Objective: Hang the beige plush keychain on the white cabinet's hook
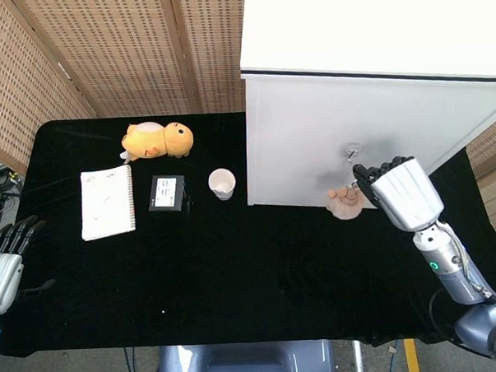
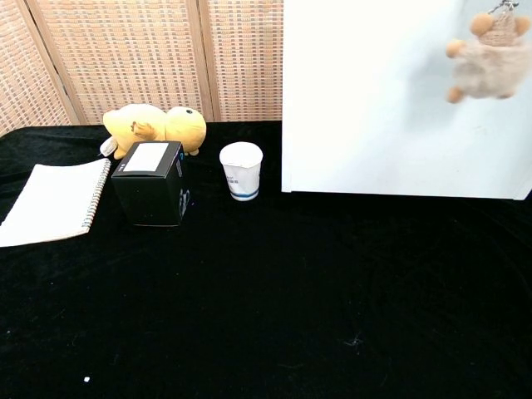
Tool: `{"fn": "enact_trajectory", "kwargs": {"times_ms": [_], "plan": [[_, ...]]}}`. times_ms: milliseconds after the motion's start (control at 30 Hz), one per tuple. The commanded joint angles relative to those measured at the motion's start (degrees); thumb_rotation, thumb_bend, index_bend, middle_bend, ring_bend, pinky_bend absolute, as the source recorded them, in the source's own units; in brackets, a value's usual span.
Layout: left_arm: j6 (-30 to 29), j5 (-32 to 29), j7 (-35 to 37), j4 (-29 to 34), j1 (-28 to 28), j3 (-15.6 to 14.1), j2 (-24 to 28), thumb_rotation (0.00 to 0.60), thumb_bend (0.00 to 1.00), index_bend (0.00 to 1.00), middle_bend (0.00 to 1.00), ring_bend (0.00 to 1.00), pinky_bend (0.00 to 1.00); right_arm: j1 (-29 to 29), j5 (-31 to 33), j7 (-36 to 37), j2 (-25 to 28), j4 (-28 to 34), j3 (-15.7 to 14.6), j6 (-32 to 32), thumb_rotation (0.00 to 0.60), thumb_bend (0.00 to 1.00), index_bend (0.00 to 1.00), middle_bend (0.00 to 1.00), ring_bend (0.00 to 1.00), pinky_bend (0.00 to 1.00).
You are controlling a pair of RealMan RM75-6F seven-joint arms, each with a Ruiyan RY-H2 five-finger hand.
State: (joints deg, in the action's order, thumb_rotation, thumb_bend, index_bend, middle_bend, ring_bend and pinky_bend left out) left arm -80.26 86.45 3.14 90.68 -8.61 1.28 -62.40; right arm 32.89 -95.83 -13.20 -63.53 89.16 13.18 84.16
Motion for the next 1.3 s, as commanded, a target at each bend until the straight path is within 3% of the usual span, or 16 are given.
{"fn": "enact_trajectory", "kwargs": {"times_ms": [33, 667, 1300], "plan": [[0.0, 0.0, 0.0, 0.0, 0.0, 0.0, 0.0, 0.600, 0.00, 0.00, 0.00, 0.00, 0.00, 0.7, 0.6, -2.3, -0.3, -0.3, 0.7, -1.2, 0.600, 0.59, 0.69, 0.98, 1.00, 1.00], [0.1, -0.5, 0.5, -0.1, -0.1, 0.2, 0.3, 0.600, 0.00, 0.00, 0.00, 0.00, 0.00, 3.7, 4.4, -12.9, -1.1, 2.7, 3.2, -6.3, 0.600, 0.60, 0.70, 0.98, 1.00, 1.00], [0.3, -0.7, 0.2, -0.2, -0.2, 0.2, 0.2, 0.600, 0.00, 0.00, 0.00, 0.00, 0.00, 3.3, 4.9, -12.5, -1.0, 1.6, 2.7, -6.5, 0.600, 0.60, 0.70, 0.98, 1.00, 1.00]]}}
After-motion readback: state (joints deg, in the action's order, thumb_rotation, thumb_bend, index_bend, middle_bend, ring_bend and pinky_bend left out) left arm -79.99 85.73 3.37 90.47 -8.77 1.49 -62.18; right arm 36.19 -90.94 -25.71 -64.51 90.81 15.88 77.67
